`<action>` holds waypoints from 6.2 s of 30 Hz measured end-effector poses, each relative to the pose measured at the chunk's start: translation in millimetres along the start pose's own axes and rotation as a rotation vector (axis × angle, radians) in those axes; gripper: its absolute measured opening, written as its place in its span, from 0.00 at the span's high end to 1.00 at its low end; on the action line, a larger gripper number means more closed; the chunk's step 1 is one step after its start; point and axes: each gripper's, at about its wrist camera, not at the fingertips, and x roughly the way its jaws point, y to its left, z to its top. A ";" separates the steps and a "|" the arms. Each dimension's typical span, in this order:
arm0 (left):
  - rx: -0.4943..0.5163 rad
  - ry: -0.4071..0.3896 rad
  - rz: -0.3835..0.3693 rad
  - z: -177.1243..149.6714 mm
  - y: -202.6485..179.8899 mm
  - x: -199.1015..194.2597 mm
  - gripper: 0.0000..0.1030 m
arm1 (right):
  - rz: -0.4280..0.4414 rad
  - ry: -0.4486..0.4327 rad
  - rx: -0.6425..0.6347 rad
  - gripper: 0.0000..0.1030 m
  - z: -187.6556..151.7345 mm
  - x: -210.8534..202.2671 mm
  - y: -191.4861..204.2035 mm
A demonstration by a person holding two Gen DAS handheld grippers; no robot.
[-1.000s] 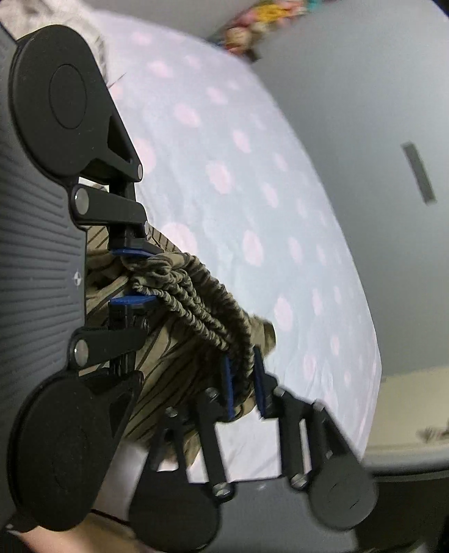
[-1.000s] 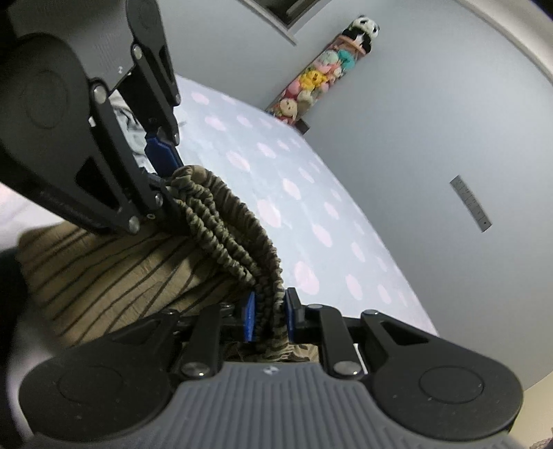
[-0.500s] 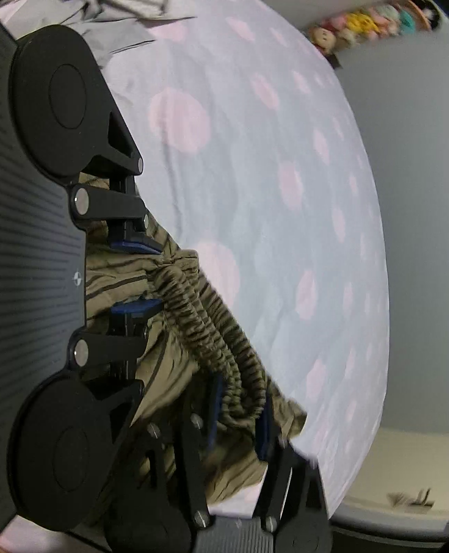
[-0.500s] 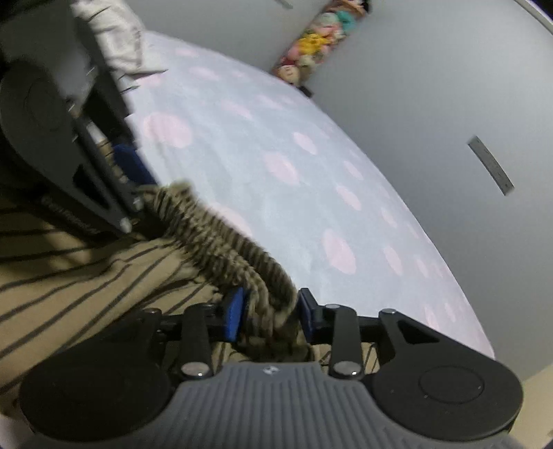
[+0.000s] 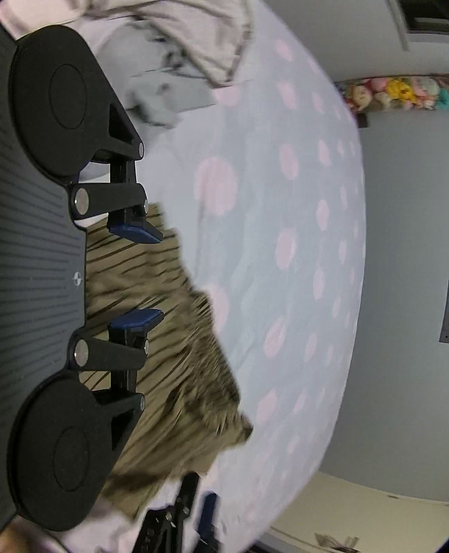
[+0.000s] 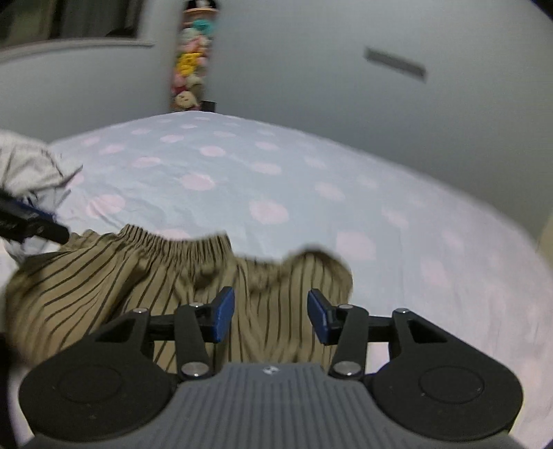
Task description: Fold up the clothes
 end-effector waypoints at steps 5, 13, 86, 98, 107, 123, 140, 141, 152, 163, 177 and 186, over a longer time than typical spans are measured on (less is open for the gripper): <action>-0.016 0.068 -0.085 -25.0 -4.0 -14.0 0.60 | 0.097 0.070 0.214 0.51 -32.3 -10.6 -16.5; 0.114 0.182 -0.070 -46.0 -30.6 -0.1 0.60 | 0.145 0.140 0.397 0.46 -57.4 -15.6 -37.5; -0.304 -0.031 -0.174 -39.2 30.3 -31.1 0.29 | -0.046 0.025 0.496 0.22 -59.5 -109.3 -9.3; -0.335 0.012 -0.037 -27.5 28.2 27.3 0.29 | 0.027 0.039 0.395 0.11 -40.0 -26.0 -22.4; -0.291 -0.003 0.064 -31.3 30.7 62.8 0.26 | 0.045 0.122 0.390 0.08 -28.5 50.0 -43.5; -0.076 -0.059 0.052 -30.2 5.4 80.8 0.70 | 0.036 0.093 0.219 0.74 -31.2 77.7 -12.9; -0.032 -0.273 -0.084 -1.0 -37.1 -6.2 0.98 | -0.051 -0.155 0.224 0.92 -4.3 -66.9 -12.3; -0.028 -0.284 -0.098 3.1 -44.2 -12.1 0.98 | -0.066 -0.174 0.228 0.92 -3.7 -81.2 -15.4; 0.173 -0.362 -0.367 67.0 -190.8 -63.8 0.98 | -0.312 -0.328 0.325 0.92 -31.0 -251.0 -84.1; 0.517 -0.368 -0.680 94.9 -420.1 -80.4 0.98 | -0.681 -0.394 0.506 0.92 -97.2 -399.6 -167.8; 0.912 -0.317 -0.820 45.3 -629.5 -36.1 0.98 | -0.985 -0.325 0.671 0.92 -162.8 -415.3 -237.2; 0.951 -0.224 -0.820 12.4 -675.5 34.3 0.99 | -1.031 -0.190 0.780 0.91 -206.9 -371.6 -295.2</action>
